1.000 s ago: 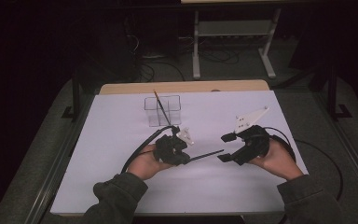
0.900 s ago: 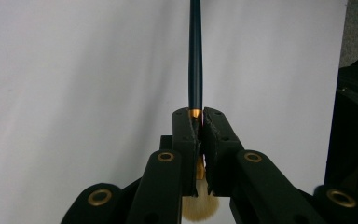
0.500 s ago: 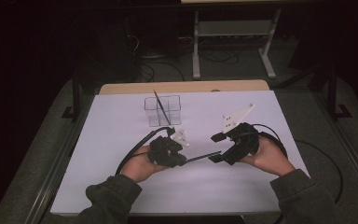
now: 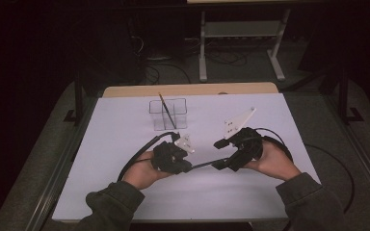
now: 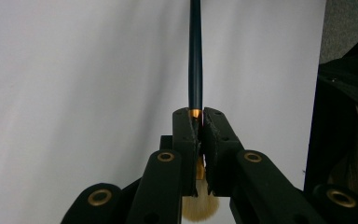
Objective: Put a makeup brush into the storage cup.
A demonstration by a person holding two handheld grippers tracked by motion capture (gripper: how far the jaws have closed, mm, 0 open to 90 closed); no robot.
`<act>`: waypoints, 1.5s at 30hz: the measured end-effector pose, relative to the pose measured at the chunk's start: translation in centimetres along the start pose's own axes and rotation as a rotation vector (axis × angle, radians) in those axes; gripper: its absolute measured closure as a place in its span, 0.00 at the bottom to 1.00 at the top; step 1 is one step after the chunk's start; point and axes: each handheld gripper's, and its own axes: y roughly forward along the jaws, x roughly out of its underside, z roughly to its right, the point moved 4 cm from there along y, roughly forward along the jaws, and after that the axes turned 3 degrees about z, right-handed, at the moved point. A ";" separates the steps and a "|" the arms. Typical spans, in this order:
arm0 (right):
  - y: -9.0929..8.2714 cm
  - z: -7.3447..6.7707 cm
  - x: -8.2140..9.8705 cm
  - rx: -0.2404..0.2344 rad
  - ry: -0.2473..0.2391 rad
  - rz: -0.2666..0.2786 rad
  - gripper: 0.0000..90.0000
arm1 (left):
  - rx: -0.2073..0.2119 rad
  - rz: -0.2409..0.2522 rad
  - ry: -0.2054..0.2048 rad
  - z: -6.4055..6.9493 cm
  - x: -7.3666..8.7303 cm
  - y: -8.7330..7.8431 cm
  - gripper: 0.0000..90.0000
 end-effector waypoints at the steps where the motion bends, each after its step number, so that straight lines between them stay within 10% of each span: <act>1: 0.0 0.0 0.0 -0.005 -0.002 -0.002 0.33 | 0.001 -0.002 0.003 0.0 0.0 0.0 0.93; 45: 1.5 -0.7 0.0 -0.086 -0.044 -0.048 0.48 | 0.011 -0.001 0.067 1.2 -1.4 -0.5 0.93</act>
